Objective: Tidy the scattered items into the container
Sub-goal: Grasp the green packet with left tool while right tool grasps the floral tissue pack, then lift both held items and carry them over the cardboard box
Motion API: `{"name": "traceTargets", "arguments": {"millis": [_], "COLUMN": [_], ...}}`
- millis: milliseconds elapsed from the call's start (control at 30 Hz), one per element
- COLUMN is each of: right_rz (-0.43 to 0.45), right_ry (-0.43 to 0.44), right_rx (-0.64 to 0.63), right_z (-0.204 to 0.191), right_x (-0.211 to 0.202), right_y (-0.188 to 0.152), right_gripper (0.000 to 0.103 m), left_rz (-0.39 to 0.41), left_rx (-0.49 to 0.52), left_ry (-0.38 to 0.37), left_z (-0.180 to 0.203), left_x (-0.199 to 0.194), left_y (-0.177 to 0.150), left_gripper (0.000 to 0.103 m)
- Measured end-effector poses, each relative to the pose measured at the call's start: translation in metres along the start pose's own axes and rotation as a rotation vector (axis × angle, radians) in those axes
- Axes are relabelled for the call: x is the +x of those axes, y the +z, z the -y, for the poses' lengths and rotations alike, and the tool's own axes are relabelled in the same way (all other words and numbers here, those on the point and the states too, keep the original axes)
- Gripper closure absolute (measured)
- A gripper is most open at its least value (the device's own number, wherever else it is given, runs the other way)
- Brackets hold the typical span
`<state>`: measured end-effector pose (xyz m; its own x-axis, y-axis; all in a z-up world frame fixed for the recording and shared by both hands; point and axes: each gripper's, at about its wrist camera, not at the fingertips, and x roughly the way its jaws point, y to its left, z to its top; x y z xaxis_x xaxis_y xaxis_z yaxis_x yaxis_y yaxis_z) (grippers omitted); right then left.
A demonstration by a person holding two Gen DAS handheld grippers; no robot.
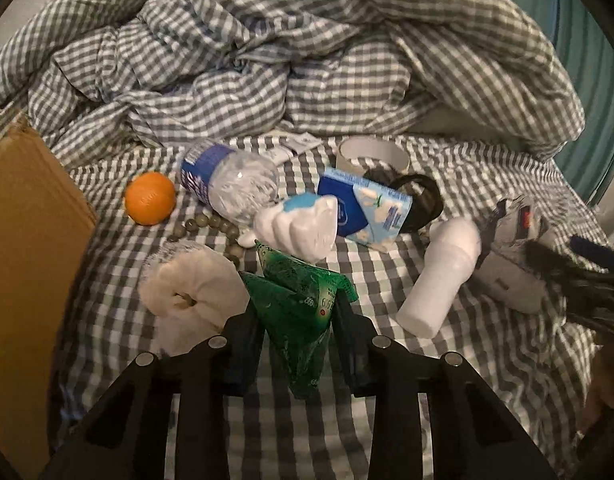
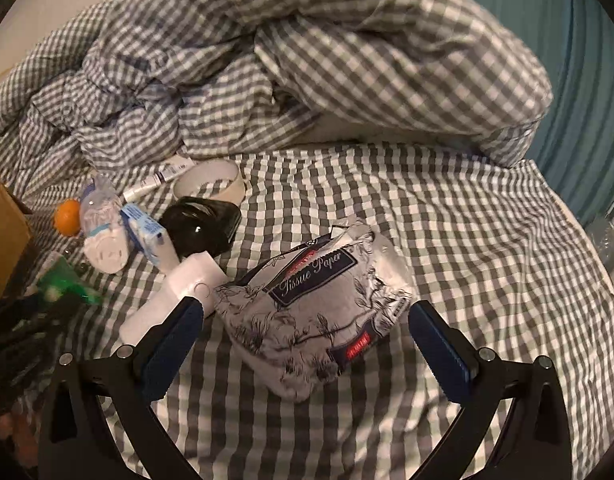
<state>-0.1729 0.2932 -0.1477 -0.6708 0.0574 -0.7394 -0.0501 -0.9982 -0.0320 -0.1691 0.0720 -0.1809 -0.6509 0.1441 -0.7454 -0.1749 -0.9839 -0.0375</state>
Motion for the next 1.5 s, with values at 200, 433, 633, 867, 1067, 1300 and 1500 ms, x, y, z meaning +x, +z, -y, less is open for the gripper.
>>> {"name": "traceTargets", "arguments": {"millis": [200,433,633,867,1067,1300,1500], "right_rz": [-0.056,-0.060,-0.044,-0.031,0.038,0.121,0.181], "right_ry": [-0.016,-0.069,-0.048,0.015,0.058,0.083,0.109], "right_rx": [-0.052,-0.108,-0.096,-0.048,-0.032,-0.034,-0.067], "right_z": [-0.011,-0.021,-0.022,-0.016,-0.015,-0.030,-0.052], "right_x": [0.032,0.045,0.036,0.019,-0.023,-0.093,-0.161], "right_y": [-0.003,-0.010,-0.007,-0.004,0.001,0.011,0.011], "right_gripper": [0.000,0.008,0.045,0.074,0.075,0.075,0.075], "left_rz": [0.047,0.060,0.063,0.073,0.099,0.144,0.198], "left_rx": [0.010,-0.001,-0.007,-0.018,-0.019,-0.028,-0.042], "left_ry": [-0.003,-0.004,-0.004,-0.007,-0.002,0.012,0.031], "left_z": [-0.002,-0.005,-0.006,-0.010,-0.014,-0.025,-0.039], "left_x": [-0.024,-0.033,-0.040,-0.057,-0.082,-0.133,-0.186], "left_y": [0.006,0.010,0.007,0.007,0.011,0.015,0.018], "left_gripper": [0.071,0.071,0.070,0.070,0.070,0.070,0.070]}}
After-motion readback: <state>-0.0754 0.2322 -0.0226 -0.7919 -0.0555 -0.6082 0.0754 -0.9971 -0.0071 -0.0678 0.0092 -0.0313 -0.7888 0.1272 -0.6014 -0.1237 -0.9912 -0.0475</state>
